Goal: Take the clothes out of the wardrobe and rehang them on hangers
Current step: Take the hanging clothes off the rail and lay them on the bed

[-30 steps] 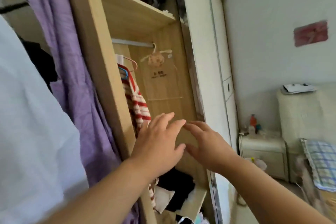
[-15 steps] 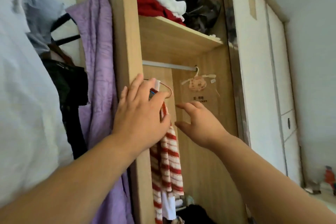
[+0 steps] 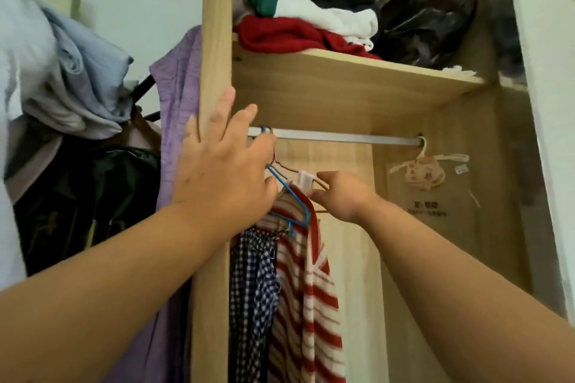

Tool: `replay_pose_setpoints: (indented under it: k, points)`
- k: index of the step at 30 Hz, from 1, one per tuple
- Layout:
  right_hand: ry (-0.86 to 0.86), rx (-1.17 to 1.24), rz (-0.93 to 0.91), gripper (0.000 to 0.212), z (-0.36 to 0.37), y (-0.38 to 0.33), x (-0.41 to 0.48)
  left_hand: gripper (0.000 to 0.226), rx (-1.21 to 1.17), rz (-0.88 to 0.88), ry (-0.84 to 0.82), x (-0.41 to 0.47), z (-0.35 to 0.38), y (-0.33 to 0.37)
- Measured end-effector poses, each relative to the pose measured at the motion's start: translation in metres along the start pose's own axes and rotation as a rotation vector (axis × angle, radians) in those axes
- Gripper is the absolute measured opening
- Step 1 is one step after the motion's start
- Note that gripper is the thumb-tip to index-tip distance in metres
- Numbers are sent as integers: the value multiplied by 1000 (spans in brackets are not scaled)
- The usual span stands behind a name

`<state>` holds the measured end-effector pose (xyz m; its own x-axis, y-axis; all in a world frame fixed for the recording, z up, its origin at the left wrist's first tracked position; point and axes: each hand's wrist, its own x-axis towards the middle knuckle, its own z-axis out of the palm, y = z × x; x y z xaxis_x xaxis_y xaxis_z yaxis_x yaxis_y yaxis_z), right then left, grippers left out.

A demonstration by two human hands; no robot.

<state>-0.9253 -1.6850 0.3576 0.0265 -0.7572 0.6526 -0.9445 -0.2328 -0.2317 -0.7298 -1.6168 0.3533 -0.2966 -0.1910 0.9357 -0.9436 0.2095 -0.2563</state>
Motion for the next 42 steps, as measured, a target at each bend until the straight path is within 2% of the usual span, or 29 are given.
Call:
replay_pose_setpoints:
  k: [3, 8, 12, 14, 18, 22, 25, 32, 38, 42]
  points:
    - [-30, 29, 0, 43, 8, 1, 19, 40, 36, 3, 32, -4, 2, -1]
    - [123, 62, 5, 29, 21, 9, 59, 42, 86, -14, 86, -4, 7, 1]
    - [37, 128, 28, 34, 28, 4, 85, 42, 103, -3, 105, -4, 9, 1]
    - [7, 73, 48, 25, 31, 4, 95, 39, 112, 10, 122, -3, 11, 0]
    - [107, 79, 91, 9, 33, 11, 108, 35, 114, 15, 128, -2, 13, -1]
    - [201, 109, 126, 18, 28, 19, 111, 34, 115, 13, 105, -1, 14, -2]
    - [239, 85, 111, 14, 23, 24, 110, 33, 108, 9, 118, -1, 14, -2]
    - [322, 76, 96, 19, -5, 43, 86, 28, 98, 14, 156, -3, 16, -1]
    - [364, 11, 90, 24, -31, 80, 19, 30, 140, -7, 92, -14, 12, 13]
    - [353, -29, 115, 24, -44, 108, -49, 37, -70, 6, -1, -35, 18, 46]
